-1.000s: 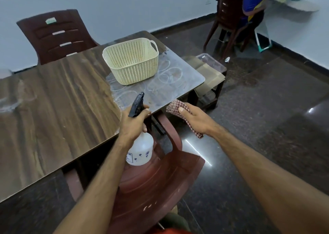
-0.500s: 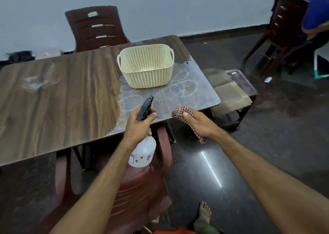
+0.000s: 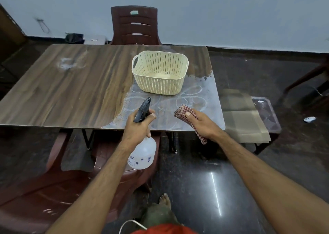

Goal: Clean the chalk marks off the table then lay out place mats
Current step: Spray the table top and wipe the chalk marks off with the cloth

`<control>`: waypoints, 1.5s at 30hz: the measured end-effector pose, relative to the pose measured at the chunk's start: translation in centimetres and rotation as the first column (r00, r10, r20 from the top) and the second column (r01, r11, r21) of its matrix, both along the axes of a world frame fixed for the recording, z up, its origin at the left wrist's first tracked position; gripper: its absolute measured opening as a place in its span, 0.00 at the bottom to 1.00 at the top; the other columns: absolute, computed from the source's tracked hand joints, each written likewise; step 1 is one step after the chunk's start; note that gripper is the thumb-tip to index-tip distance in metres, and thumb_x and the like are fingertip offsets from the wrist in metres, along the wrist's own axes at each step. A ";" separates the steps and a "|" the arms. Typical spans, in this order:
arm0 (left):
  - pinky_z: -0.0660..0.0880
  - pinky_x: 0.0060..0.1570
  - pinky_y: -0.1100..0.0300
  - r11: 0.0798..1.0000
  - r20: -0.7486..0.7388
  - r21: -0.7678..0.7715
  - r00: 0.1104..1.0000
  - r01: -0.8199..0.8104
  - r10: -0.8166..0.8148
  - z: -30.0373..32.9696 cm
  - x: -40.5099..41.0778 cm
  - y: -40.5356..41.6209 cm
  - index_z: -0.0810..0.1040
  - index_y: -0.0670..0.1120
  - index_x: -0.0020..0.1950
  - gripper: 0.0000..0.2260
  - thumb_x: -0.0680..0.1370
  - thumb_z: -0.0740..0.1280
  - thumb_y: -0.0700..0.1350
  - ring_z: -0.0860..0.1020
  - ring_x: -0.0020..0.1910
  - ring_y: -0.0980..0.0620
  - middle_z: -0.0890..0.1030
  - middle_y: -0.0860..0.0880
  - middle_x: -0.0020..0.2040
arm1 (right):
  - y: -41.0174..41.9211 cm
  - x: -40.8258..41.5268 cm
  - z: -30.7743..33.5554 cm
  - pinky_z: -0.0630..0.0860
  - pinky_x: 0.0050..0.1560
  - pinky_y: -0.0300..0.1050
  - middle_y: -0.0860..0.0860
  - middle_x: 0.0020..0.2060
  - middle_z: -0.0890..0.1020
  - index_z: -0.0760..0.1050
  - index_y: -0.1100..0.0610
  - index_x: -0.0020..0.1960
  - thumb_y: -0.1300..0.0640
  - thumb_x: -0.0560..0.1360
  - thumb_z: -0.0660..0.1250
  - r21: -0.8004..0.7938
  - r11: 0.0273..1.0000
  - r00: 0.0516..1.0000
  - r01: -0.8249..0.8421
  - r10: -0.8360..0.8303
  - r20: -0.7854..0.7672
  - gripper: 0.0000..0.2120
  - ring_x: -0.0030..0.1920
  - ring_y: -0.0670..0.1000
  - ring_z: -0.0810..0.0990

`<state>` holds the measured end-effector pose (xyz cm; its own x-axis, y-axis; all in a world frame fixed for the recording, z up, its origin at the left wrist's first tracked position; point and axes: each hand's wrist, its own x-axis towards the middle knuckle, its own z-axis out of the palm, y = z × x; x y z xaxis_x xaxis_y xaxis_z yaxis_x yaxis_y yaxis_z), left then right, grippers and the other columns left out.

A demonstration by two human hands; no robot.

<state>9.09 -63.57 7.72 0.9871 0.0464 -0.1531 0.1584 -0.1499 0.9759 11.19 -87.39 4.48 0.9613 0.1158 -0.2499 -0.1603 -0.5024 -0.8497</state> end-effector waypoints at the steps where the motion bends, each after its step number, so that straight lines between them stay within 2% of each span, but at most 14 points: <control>1: 0.74 0.30 0.65 1.000 0.002 0.000 1.000 -0.015 0.015 -0.1 0.7 -0.3 0.79 0.43 0.52 0.04 0.79 0.68 0.42 0.70 0.20 0.53 0.84 0.49 0.46 | -0.1 0.9 -0.1 0.67 0.56 0.37 0.48 0.61 0.78 0.71 0.54 0.71 0.48 0.84 0.56 0.001 1.000 1.000 -0.015 0.015 0.000 0.18 0.59 0.45 0.76; 7: 0.71 0.27 0.64 0.998 0.062 -0.033 0.996 -0.056 0.058 0.5 6.4 -1.4 0.79 0.46 0.48 0.01 0.79 0.68 0.42 0.69 0.19 0.53 0.84 0.52 0.42 | -0.5 6.8 0.3 0.70 0.61 0.45 0.49 0.62 0.77 0.69 0.53 0.73 0.47 0.84 0.55 -0.030 0.998 0.998 -0.060 0.059 -0.012 0.20 0.60 0.50 0.75; 12: 0.70 0.24 0.64 0.995 0.153 -0.048 0.984 -0.088 0.094 3.5 13.3 -1.6 0.80 0.47 0.49 0.02 0.79 0.67 0.41 0.71 0.19 0.56 0.83 0.48 0.46 | -0.4 14.2 4.0 0.74 0.43 0.36 0.45 0.47 0.80 0.72 0.53 0.69 0.48 0.85 0.55 0.009 0.997 0.995 -0.079 0.078 0.064 0.17 0.45 0.46 0.78; 14: 0.71 0.24 0.64 0.993 0.183 -0.038 0.977 -0.109 0.114 4.9 16.4 -1.6 0.80 0.47 0.49 0.02 0.79 0.68 0.44 0.71 0.20 0.57 0.83 0.48 0.46 | -0.2 17.5 5.6 0.77 0.50 0.44 0.50 0.52 0.80 0.71 0.55 0.69 0.48 0.85 0.55 0.024 0.996 0.993 -0.086 0.083 0.086 0.18 0.49 0.49 0.78; 18: 0.73 0.28 0.60 0.989 0.258 -0.019 0.954 -0.149 0.149 7.3 23.2 -1.8 0.80 0.45 0.49 0.08 0.78 0.69 0.50 0.74 0.24 0.56 0.82 0.46 0.46 | 0.5 24.6 8.2 0.75 0.56 0.48 0.48 0.52 0.79 0.72 0.54 0.68 0.48 0.84 0.55 -0.065 0.988 0.977 -0.140 0.148 0.155 0.17 0.51 0.48 0.78; 20: 0.73 0.28 0.60 0.984 0.293 -0.032 0.939 -0.176 0.178 7.6 26.3 -2.1 0.80 0.47 0.49 0.08 0.78 0.69 0.51 0.75 0.25 0.56 0.82 0.46 0.44 | 0.8 28.0 8.4 0.74 0.54 0.46 0.50 0.55 0.79 0.71 0.54 0.68 0.47 0.84 0.54 -0.145 0.972 0.967 -0.183 0.205 0.153 0.18 0.52 0.49 0.78; 23: 0.73 0.29 0.62 0.966 0.306 -0.018 0.918 -0.258 0.251 6.9 30.8 -2.7 0.79 0.47 0.51 0.10 0.78 0.68 0.53 0.76 0.24 0.58 0.82 0.52 0.40 | 1.4 32.8 7.5 0.69 0.42 0.37 0.51 0.53 0.78 0.73 0.55 0.67 0.48 0.84 0.55 -0.245 0.932 0.933 -0.266 0.313 0.178 0.18 0.45 0.44 0.76; 28: 0.75 0.35 0.62 0.954 0.291 0.057 0.919 -0.294 0.266 2.8 36.0 -3.8 0.79 0.44 0.58 0.13 0.79 0.68 0.51 0.79 0.31 0.57 0.81 0.56 0.40 | 2.6 38.5 3.6 0.65 0.47 0.43 0.52 0.52 0.78 0.72 0.58 0.60 0.50 0.84 0.56 -0.344 0.864 0.890 -0.368 0.434 0.139 0.14 0.50 0.51 0.75; 31: 0.80 0.49 0.53 0.962 0.244 0.035 0.936 -0.269 0.253 -0.9 37.7 -4.3 0.76 0.41 0.62 0.13 0.80 0.68 0.45 0.81 0.46 0.52 0.81 0.47 0.54 | 3.4 40.3 0.5 0.66 0.46 0.46 0.55 0.51 0.80 0.71 0.56 0.57 0.50 0.84 0.57 -0.424 0.787 0.836 -0.447 0.537 0.116 0.10 0.51 0.56 0.77; 33: 0.78 0.55 0.54 0.959 0.211 0.109 0.948 -0.263 0.237 -3.2 38.3 -4.4 0.76 0.44 0.64 0.16 0.79 0.69 0.48 0.79 0.49 0.53 0.81 0.45 0.54 | 3.8 41.1 -1.4 0.72 0.50 0.51 0.59 0.55 0.81 0.71 0.57 0.64 0.50 0.84 0.56 -0.520 0.709 0.792 -0.477 0.603 0.096 0.15 0.55 0.61 0.79; 35: 0.76 0.51 0.61 0.945 0.211 0.196 0.953 -0.261 0.219 -5.0 38.7 -4.2 0.77 0.45 0.62 0.16 0.78 0.70 0.51 0.77 0.44 0.61 0.80 0.49 0.49 | 3.7 41.5 -3.1 0.74 0.52 0.54 0.60 0.59 0.80 0.70 0.56 0.68 0.50 0.84 0.55 -0.594 0.636 0.754 -0.493 0.653 0.073 0.17 0.56 0.62 0.79; 38: 0.75 0.54 0.56 0.941 0.208 0.243 0.960 -0.236 0.187 -7.3 39.5 -3.8 0.78 0.40 0.60 0.18 0.76 0.72 0.51 0.77 0.47 0.60 0.81 0.52 0.49 | 3.6 42.2 -5.2 0.74 0.48 0.52 0.58 0.58 0.80 0.69 0.56 0.68 0.50 0.84 0.53 -0.667 0.513 0.689 -0.540 0.725 -0.001 0.17 0.54 0.61 0.79; 41: 0.73 0.51 0.71 0.933 0.158 0.296 0.974 -0.205 0.164 -8.6 39.1 -3.6 0.78 0.44 0.62 0.23 0.73 0.72 0.57 0.77 0.49 0.70 0.80 0.69 0.48 | 3.6 42.3 -6.7 0.75 0.49 0.53 0.59 0.61 0.78 0.68 0.55 0.70 0.53 0.84 0.53 -0.729 0.360 0.641 -0.582 0.755 -0.138 0.16 0.57 0.61 0.79; 45: 0.70 0.52 0.76 0.932 0.119 0.321 0.983 -0.169 0.137 -9.4 38.5 -3.3 0.77 0.47 0.64 0.26 0.71 0.72 0.59 0.76 0.51 0.74 0.78 0.71 0.50 | 3.7 41.8 -8.2 0.77 0.58 0.54 0.56 0.64 0.77 0.67 0.52 0.73 0.50 0.82 0.59 -0.695 0.210 0.576 -0.688 0.741 -0.346 0.20 0.60 0.59 0.78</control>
